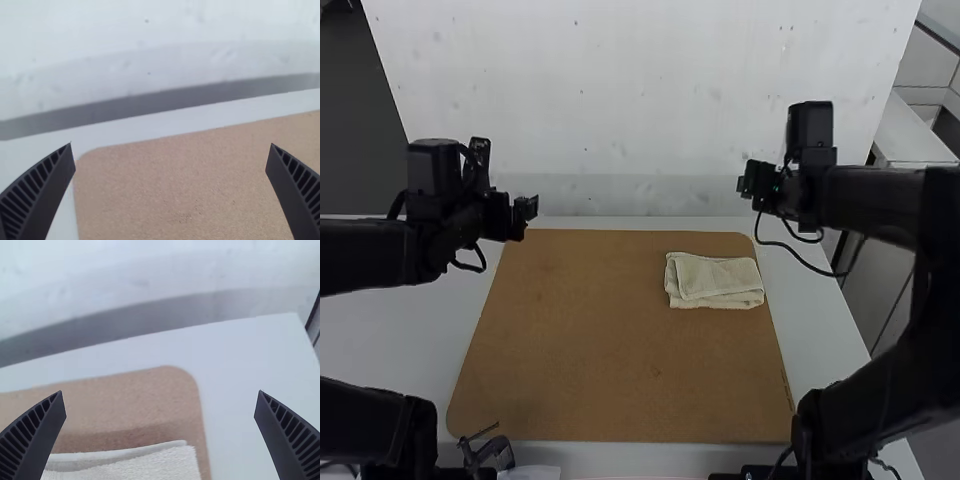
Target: Fold the towel.
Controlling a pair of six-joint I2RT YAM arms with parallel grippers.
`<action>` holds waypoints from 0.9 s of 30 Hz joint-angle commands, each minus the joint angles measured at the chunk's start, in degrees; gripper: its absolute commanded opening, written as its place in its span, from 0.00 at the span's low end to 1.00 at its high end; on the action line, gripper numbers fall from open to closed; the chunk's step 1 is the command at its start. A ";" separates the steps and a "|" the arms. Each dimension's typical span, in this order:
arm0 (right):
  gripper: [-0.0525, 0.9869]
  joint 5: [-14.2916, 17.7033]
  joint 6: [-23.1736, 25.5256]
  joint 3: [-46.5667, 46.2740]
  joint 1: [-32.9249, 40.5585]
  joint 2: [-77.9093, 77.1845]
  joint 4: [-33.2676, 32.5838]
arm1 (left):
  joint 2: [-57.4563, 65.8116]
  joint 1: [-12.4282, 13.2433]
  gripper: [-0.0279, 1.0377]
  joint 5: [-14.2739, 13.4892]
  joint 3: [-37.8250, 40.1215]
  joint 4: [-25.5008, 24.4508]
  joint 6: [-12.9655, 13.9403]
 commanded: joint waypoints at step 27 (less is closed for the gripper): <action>0.98 -16.10 -5.32 -24.06 -6.10 -47.98 2.46 | -38.76 -1.80 0.95 -14.09 3.25 -25.48 3.69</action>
